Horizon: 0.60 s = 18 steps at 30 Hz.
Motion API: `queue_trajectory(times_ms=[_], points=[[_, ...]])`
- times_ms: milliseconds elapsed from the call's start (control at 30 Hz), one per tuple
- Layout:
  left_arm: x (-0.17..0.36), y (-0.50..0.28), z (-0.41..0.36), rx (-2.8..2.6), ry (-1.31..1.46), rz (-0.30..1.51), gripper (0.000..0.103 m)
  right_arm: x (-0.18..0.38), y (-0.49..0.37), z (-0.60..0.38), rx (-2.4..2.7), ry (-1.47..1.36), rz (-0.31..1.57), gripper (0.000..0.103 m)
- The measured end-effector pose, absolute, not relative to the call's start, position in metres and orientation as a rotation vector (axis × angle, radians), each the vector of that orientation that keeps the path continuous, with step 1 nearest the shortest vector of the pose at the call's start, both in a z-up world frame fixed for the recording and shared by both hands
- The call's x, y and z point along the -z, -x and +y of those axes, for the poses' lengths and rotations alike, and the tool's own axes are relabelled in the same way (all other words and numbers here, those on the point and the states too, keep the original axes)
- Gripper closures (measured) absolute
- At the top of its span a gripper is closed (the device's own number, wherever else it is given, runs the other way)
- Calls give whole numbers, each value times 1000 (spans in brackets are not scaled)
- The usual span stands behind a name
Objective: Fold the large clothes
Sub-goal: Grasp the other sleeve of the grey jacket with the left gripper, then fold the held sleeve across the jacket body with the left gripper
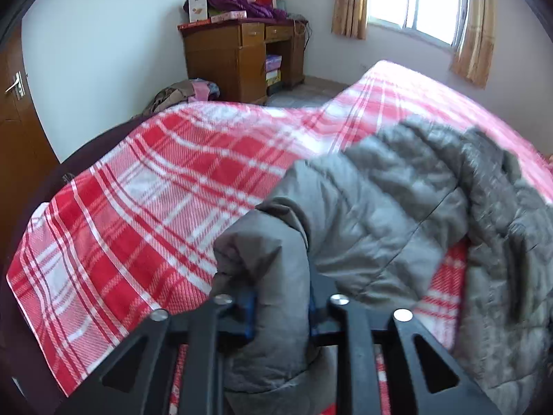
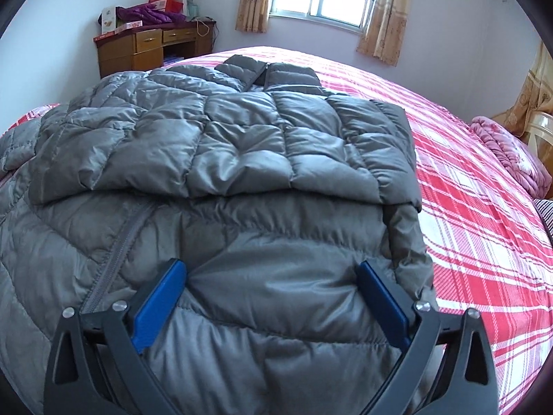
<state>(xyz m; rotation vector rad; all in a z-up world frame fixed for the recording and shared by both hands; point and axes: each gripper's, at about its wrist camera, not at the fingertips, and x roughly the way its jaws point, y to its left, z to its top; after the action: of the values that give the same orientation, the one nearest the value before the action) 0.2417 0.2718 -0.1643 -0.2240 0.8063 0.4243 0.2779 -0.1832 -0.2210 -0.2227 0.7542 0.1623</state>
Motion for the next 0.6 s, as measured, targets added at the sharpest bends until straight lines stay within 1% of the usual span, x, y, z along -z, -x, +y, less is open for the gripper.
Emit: queue_trajectory(times_ms=[167,300,433,600], points=[[101,-243,244,-406,115,675,87,218,-278,-185,-170,204,750,2],[52,-259,192,-325,-11,587,87,205,-275,-197,-175,140,726,2],[27,-285,124,-188,-78,530,87,188,-276,-215,-142,84,684,2],[25,-314,35,-35,-145,486,87,176,-277,-238,-106,47,665,2]])
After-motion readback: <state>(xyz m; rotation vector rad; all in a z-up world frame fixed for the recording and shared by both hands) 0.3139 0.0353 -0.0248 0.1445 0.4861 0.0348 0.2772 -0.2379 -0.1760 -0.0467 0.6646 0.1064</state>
